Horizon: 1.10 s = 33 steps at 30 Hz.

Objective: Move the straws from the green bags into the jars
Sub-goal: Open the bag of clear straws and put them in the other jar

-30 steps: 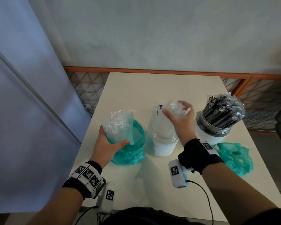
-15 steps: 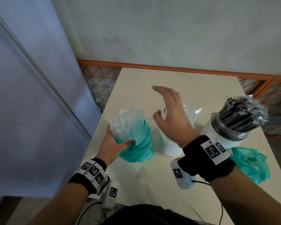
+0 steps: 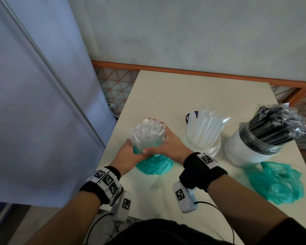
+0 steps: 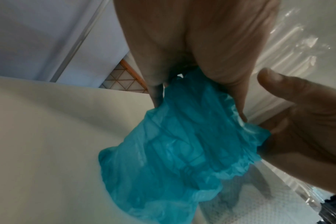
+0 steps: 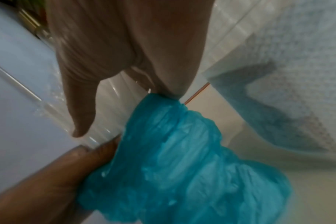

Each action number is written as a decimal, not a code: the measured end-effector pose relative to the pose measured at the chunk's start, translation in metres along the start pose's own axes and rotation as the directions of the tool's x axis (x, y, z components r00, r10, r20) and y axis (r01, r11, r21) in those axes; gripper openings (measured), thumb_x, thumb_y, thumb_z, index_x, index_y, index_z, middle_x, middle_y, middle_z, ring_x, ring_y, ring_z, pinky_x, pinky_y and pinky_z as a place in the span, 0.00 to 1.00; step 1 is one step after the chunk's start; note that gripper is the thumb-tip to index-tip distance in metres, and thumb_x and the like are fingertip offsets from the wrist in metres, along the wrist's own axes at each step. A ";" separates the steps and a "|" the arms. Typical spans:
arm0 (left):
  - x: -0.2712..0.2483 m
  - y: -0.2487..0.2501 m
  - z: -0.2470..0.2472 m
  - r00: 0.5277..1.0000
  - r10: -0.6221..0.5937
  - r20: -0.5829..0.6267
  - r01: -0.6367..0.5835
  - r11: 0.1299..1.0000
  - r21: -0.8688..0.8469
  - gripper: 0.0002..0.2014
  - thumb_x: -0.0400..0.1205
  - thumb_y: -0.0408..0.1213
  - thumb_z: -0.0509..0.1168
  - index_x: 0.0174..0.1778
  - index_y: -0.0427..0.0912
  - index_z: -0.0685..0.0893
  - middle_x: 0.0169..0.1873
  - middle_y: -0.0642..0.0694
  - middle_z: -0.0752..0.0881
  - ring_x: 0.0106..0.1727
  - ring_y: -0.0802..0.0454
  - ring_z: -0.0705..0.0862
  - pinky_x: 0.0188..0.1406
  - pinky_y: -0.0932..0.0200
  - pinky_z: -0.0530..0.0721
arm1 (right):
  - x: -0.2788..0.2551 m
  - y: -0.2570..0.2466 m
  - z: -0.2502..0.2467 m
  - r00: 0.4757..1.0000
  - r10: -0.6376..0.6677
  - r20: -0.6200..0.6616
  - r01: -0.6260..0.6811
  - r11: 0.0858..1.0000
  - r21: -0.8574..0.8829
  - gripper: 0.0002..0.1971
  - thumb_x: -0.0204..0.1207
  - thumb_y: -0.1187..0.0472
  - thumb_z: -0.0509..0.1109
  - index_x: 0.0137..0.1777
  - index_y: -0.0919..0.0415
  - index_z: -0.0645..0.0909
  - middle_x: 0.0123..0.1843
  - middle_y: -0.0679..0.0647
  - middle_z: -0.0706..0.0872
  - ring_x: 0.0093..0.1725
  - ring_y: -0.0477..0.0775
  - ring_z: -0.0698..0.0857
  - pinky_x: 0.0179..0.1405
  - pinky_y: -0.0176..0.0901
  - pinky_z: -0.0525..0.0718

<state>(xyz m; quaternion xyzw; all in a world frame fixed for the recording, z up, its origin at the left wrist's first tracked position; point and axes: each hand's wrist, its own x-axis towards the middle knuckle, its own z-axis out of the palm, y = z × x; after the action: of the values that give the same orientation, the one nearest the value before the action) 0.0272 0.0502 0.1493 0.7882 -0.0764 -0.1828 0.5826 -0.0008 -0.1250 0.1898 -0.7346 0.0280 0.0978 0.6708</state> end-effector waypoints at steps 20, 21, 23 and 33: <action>0.013 -0.003 0.006 0.999 0.012 -0.038 -0.011 0.999 0.037 0.30 0.65 0.53 0.80 0.62 0.49 0.84 0.52 0.50 0.91 0.53 0.54 0.90 0.52 0.55 0.90 | -0.021 -0.028 -0.022 0.947 -0.059 -0.315 0.129 0.970 0.204 0.14 0.68 0.69 0.81 0.52 0.74 0.86 0.43 0.60 0.92 0.42 0.52 0.92 0.41 0.38 0.88; 0.014 -0.005 0.007 0.998 0.002 -0.058 0.000 1.000 0.026 0.29 0.65 0.53 0.80 0.61 0.49 0.85 0.51 0.50 0.92 0.52 0.53 0.90 0.53 0.51 0.90 | -0.024 -0.035 -0.024 0.927 -0.094 -0.364 0.174 0.966 0.192 0.12 0.68 0.69 0.81 0.49 0.75 0.86 0.40 0.59 0.91 0.39 0.51 0.92 0.39 0.39 0.87; 0.015 -0.004 0.010 0.996 -0.005 -0.087 0.005 1.000 0.006 0.26 0.65 0.50 0.81 0.58 0.47 0.86 0.49 0.48 0.92 0.51 0.51 0.90 0.54 0.46 0.89 | -0.031 -0.057 -0.034 0.878 -0.163 -0.450 0.259 0.952 0.160 0.11 0.68 0.69 0.81 0.46 0.75 0.86 0.37 0.58 0.91 0.36 0.51 0.90 0.38 0.41 0.88; 0.014 0.003 0.016 0.991 0.025 -0.134 -0.019 0.999 0.046 0.21 0.71 0.42 0.79 0.57 0.41 0.84 0.47 0.46 0.90 0.48 0.51 0.89 0.42 0.60 0.87 | -0.069 -0.124 -0.123 0.716 -0.361 -0.598 0.477 0.878 0.041 0.07 0.68 0.73 0.78 0.38 0.61 0.85 0.31 0.53 0.88 0.37 0.61 0.89 0.39 0.51 0.86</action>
<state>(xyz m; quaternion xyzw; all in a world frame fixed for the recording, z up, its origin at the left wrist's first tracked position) 0.0342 0.0310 0.1450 0.8108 -0.0497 -0.1209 0.5706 -0.0341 -0.2414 0.3333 -0.6477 0.0700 -0.2861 0.7027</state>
